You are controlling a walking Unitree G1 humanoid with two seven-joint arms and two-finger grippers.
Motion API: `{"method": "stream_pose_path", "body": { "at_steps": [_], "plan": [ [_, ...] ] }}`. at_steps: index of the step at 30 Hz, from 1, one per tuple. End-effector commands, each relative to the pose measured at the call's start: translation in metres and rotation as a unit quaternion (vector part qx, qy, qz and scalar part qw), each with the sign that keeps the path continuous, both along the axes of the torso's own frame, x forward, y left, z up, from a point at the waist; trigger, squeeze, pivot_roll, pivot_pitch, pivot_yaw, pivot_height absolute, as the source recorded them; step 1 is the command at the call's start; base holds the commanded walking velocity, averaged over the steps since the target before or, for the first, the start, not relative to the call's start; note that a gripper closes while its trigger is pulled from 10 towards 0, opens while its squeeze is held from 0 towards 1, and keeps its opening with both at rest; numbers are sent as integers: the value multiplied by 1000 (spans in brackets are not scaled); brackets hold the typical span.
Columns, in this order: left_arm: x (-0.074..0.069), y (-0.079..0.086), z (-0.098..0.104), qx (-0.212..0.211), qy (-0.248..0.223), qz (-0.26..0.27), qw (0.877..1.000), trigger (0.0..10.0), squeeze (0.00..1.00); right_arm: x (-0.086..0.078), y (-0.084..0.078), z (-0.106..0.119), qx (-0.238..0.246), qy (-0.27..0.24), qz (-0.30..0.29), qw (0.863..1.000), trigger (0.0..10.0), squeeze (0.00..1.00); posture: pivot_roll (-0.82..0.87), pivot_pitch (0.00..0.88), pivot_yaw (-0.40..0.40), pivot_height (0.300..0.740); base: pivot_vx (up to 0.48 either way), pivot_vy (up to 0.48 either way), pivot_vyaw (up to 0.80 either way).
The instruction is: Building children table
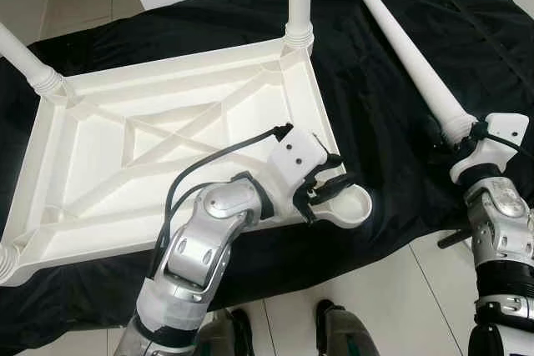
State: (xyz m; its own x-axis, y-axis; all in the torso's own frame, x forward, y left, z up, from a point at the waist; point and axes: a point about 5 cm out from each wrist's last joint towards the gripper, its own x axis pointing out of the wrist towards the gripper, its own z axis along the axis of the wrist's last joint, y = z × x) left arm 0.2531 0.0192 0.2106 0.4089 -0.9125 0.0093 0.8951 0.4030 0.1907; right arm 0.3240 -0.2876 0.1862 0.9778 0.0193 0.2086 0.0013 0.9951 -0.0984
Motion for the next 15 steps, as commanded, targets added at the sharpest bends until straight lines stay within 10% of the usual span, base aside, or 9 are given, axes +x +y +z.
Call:
{"method": "stream_pose_path", "body": {
  "at_steps": [1, 2, 4, 15],
  "plan": [
    [0, 1, 1, -4, 1, 20, 1000, 10000, 0, 1, 2, -16, 7, 35, 17, 999, 10000, 0, -38, 233, 165, 740, 0, 0, 0],
    [0, 1, 2, -4, 0, 21, 1000, 10000, 0, 3, 4, -18, 8, 43, 29, 999, 10000, 0, -37, 233, 164, 740, 0, 0, 0],
    [1, 2, 3, -4, -4, 25, 1000, 10000, 0, 3, 8, -23, 23, 56, 56, 997, 0, 0, -32, 230, 160, 740, 0, 0, 0],
    [5, 2, 5, -5, -8, 42, 999, 10000, 0, -6, 14, -33, 39, 74, 117, 990, 0, 0, -46, 215, 140, 740, 0, 0, 0]
  ]
}}
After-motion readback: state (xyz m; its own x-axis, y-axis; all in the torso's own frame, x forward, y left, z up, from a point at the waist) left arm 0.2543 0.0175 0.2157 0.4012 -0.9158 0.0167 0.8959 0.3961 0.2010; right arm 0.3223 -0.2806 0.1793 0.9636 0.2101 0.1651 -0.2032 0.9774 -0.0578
